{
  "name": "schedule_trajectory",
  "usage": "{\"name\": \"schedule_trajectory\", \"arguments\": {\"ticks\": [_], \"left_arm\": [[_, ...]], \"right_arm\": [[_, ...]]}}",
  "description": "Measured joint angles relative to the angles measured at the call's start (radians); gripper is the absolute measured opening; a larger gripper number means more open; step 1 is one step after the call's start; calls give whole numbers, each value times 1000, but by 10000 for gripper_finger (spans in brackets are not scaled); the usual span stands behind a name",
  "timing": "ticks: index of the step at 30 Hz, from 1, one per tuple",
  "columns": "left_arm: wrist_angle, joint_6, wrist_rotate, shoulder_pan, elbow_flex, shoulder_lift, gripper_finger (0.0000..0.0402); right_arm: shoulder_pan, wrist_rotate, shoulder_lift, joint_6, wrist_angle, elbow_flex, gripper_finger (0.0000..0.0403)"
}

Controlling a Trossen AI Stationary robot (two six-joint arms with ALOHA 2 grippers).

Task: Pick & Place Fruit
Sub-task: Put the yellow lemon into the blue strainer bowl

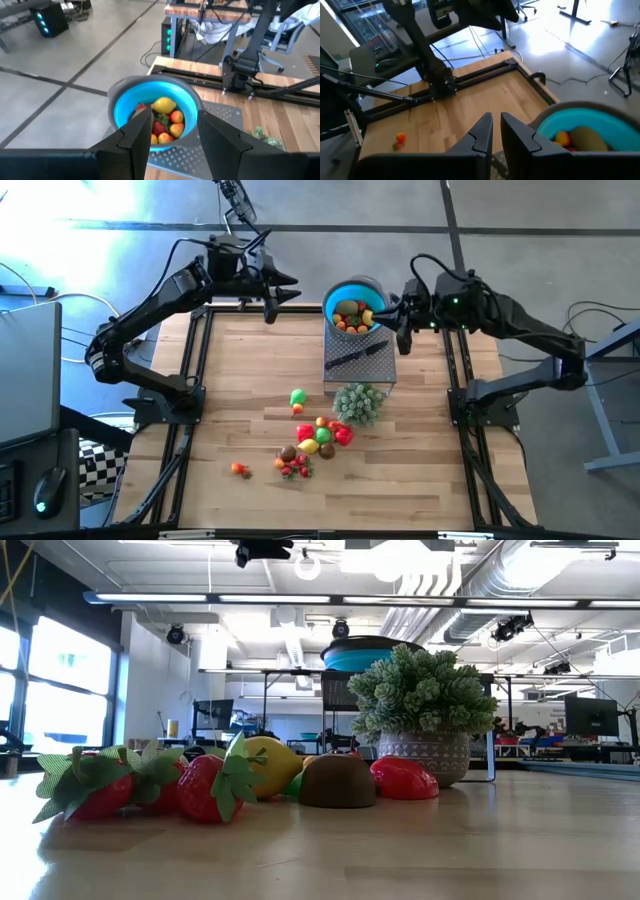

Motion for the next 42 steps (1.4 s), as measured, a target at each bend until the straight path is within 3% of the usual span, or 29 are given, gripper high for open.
{"name": "schedule_trajectory", "arguments": {"ticks": [6,12,21,33,42], "left_arm": [[-68,-33,-2,-2,0,-10,157],[-122,-91,-23,-93,1,-34,157],[-167,-254,-318,-360,1,-59,157],[-419,-660,-661,-726,1,-58,157],[-611,-1025,-761,-941,-1,-36,157]], "right_arm": [[83,62,3,19,-54,0,29],[138,68,3,13,-104,0,29],[227,66,3,15,-226,0,29],[300,66,3,-21,-270,0,28],[299,66,3,-23,-269,0,28]]}}
